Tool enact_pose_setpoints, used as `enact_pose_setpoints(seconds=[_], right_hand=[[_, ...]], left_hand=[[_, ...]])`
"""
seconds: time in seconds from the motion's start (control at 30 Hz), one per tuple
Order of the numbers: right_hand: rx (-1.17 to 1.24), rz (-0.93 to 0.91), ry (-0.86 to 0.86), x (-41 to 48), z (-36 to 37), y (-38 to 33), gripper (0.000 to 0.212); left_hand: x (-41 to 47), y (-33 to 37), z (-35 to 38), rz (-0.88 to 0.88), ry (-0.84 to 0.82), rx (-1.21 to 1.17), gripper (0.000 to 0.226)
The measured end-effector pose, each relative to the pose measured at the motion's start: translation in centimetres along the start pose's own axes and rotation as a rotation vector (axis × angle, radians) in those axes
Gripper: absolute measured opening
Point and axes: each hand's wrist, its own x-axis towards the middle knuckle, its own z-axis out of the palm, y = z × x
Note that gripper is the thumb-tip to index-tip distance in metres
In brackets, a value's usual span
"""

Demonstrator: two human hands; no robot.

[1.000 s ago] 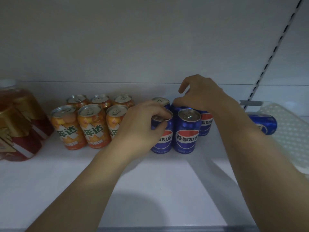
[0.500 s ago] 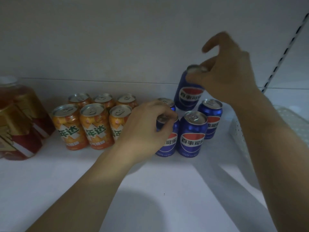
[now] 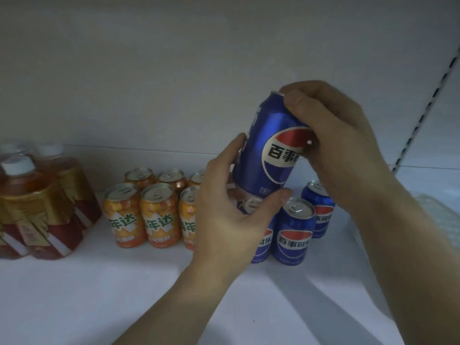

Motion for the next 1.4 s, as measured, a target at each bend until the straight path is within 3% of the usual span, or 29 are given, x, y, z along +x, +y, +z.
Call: enact_pose_setpoints(seconds=[0.13, 0.3, 0.4, 0.6, 0.73, 0.83, 0.9, 1.0, 1.13, 1.3, 1.4], right_hand=[[0.186, 0.054, -0.052, -0.3, 0.6, 0.4, 0.030], [0.256, 0.096, -0.083, -0.5, 0.4, 0.1, 0.037], [0.298, 0.120, -0.146, -0.6, 0.2, -0.2, 0.039], [0.293, 0.067, -0.136, -0.8, 0.2, -0.3, 0.037], [0.330, 0.083, -0.127, -0.6, 0.1, 0.2, 0.035], [0.286, 0.071, -0.081, -0.3, -0.1, 0.5, 0.032], [0.258, 0.055, -0.048, -0.3, 0.0, 0.5, 0.028], [0.305, 0.031, 0.012, -0.1, -0.2, 0.5, 0.021], [0.392, 0.035, -0.019, 0.1, -0.9, 0.6, 0.019], [0.404, 0.064, -0.032, 0.2, -0.8, 1.0, 0.023], [0.389, 0.061, -0.039, 0.2, -0.6, 1.1, 0.021]], left_hand=[[-0.2, 1.0, 0.3, -0.006, 0.052, -0.037, 0.080], [0.0, 1.2, 0.2, -0.145, -0.178, -0.428, 0.062], [0.1, 1.3, 0.0, -0.313, -0.313, -0.713, 0.065], [0.3, 1.0, -0.1, -0.471, -0.412, -0.891, 0.066], [-0.1, 2.0, 0.8, -0.344, -0.282, -0.632, 0.055], [-0.9, 2.6, 1.5, -0.198, -0.048, -0.239, 0.070], [-1.2, 2.6, 1.6, -0.125, 0.009, -0.124, 0.075], [-1.0, 2.4, 1.3, -0.092, -0.087, -0.119, 0.080], [-0.5, 2.1, 1.2, -0.194, -0.212, -0.341, 0.076], [-1.1, 1.6, 1.3, 0.041, -0.001, 0.013, 0.084], [-1.2, 1.6, 1.3, 0.069, 0.037, 0.044, 0.085]])
